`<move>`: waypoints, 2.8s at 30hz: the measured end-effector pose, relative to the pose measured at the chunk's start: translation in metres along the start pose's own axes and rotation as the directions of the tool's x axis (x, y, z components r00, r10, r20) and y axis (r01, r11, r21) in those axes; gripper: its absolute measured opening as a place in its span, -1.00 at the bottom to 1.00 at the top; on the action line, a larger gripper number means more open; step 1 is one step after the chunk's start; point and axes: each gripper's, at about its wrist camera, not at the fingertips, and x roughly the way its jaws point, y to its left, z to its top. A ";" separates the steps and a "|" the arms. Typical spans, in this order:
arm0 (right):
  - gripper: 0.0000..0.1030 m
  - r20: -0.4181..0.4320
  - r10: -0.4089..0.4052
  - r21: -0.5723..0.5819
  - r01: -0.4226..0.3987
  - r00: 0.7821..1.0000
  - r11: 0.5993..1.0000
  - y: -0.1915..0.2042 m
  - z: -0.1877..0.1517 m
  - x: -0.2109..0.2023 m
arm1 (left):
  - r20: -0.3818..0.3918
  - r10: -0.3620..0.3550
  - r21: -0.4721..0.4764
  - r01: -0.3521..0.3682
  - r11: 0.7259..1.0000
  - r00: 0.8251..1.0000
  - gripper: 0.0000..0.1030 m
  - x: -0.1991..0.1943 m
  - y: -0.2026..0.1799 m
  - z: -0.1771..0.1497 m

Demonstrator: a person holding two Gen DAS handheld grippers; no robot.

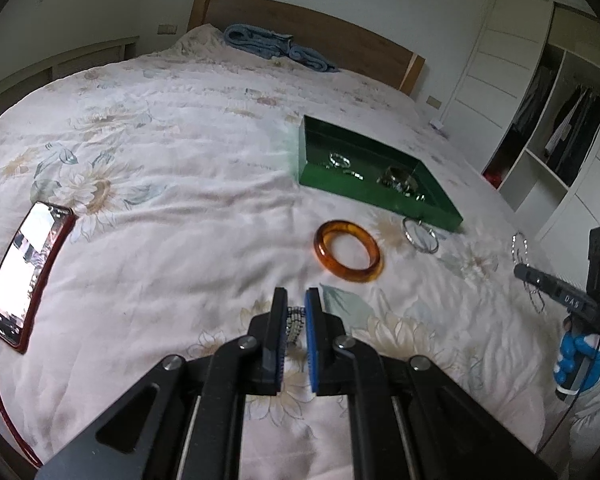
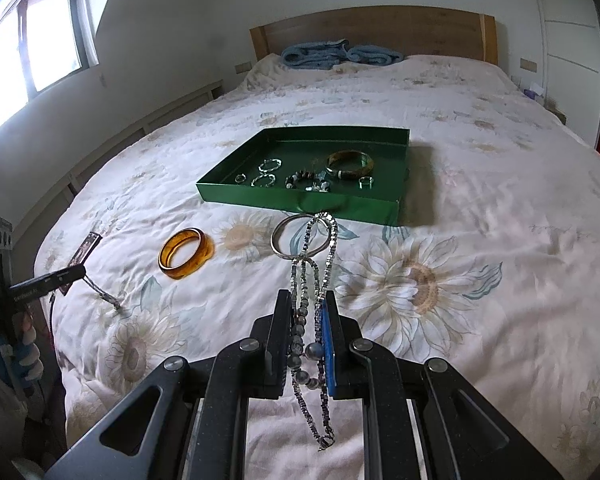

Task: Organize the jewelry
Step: 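Carry the bracelet and necklace into the green tray and open both grippers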

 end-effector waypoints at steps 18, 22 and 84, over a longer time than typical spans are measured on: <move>-0.72 0.055 -0.024 -0.050 0.027 0.998 0.998 -0.001 0.066 0.022 | 0.095 -0.072 0.086 0.064 0.994 0.993 -0.85 0.031 -0.053 0.098; -0.72 0.085 -0.039 -0.040 0.042 0.996 0.998 -0.006 0.097 0.043 | 0.110 -0.092 0.088 0.083 0.993 0.990 -0.85 0.061 -0.074 0.141; 0.26 -0.005 -0.146 0.060 0.146 0.989 0.987 -0.018 0.169 0.156 | -0.050 0.046 0.093 -0.041 0.995 0.998 -0.26 0.206 -0.110 0.190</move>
